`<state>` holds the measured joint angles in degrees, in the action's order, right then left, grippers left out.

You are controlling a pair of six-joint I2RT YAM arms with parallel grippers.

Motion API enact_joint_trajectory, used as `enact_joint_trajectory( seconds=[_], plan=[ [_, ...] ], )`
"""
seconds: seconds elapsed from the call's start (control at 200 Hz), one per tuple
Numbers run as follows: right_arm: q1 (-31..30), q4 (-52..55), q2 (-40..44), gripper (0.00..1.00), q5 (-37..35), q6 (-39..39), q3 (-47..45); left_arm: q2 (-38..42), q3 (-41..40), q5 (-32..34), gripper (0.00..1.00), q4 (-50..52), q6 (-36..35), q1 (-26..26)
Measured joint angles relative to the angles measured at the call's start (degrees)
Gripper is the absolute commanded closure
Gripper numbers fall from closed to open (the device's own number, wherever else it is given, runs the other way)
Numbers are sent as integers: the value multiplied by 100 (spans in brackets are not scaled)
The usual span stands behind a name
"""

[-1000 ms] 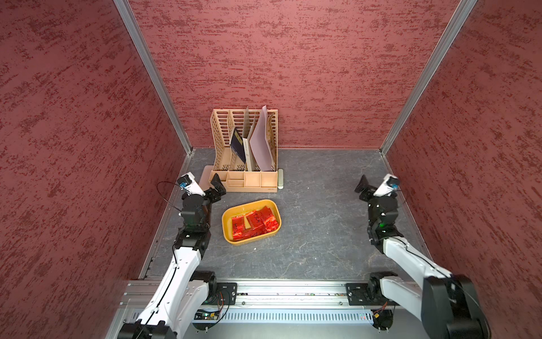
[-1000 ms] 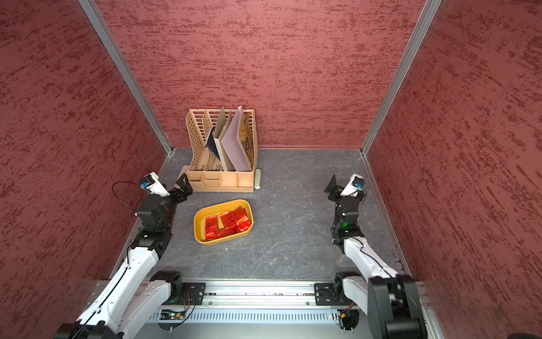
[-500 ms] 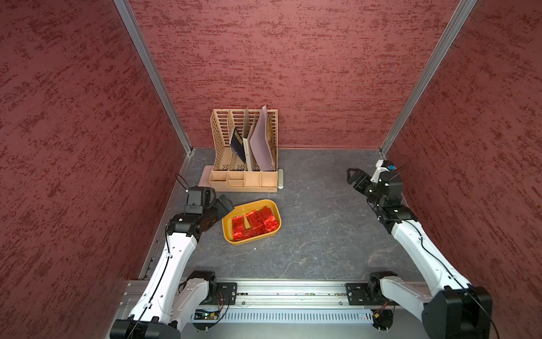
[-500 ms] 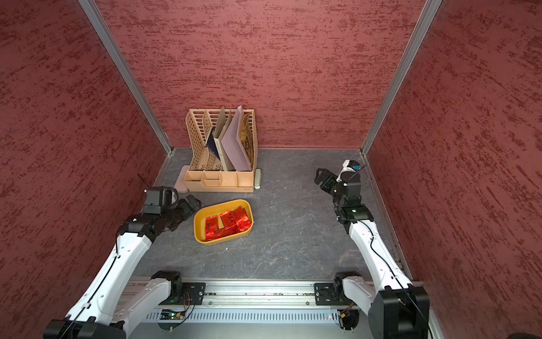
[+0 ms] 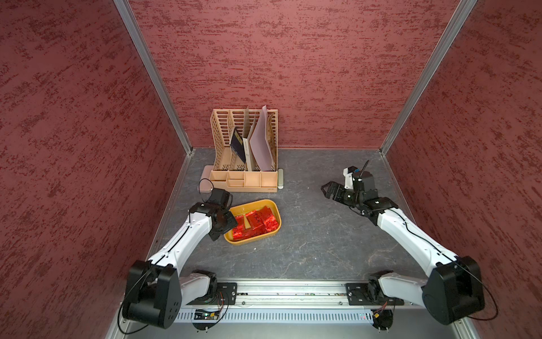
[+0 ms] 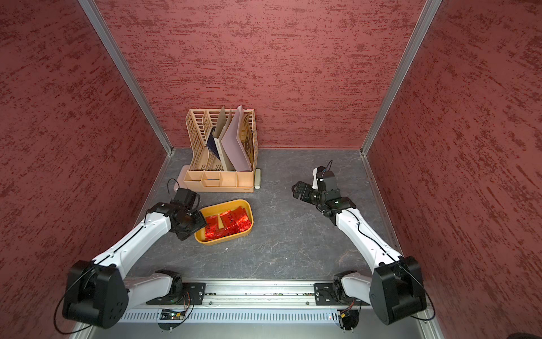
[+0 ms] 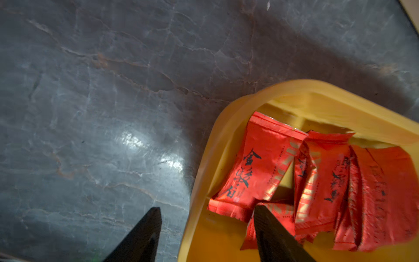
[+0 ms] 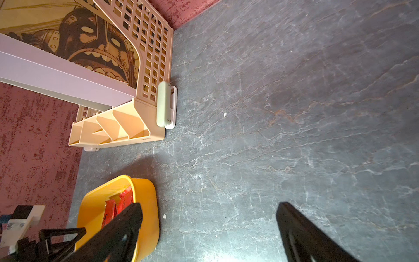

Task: Take the tea bags out of the storage box
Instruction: Pick up the storage box at the center of the board.

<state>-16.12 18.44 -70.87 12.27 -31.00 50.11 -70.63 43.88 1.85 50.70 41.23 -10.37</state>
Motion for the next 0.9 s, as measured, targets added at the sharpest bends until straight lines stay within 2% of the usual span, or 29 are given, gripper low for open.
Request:
enact_joint_trajectory(
  seconds=[0.095, 0.291, 0.401, 0.466, 0.701, 0.811, 0.897],
  plan=[
    [-31, 0, -9, 1, 0, 20, 0, -417, 28, 74, 64, -160, -120, -4],
    [-57, -7, -13, 1, 39, 37, 0, -699, 83, 221, 68, -339, -267, -4],
    [-57, -11, -63, 2, 72, 39, 0, -896, 90, 221, 92, -435, -391, -4],
    [-57, -11, -103, 2, 94, 37, 0, -909, 129, 142, 100, -483, -450, -39],
    [-190, 33, -120, 5, 122, 33, 20, -918, 595, 120, 100, -245, -726, 42],
    [-531, 199, -203, 11, 175, 44, 304, -918, 1106, 168, 100, 184, -1045, 63],
    [-925, 348, -498, 14, 332, 55, 872, -918, 1504, 175, 100, 466, -1379, 72]
  ],
)
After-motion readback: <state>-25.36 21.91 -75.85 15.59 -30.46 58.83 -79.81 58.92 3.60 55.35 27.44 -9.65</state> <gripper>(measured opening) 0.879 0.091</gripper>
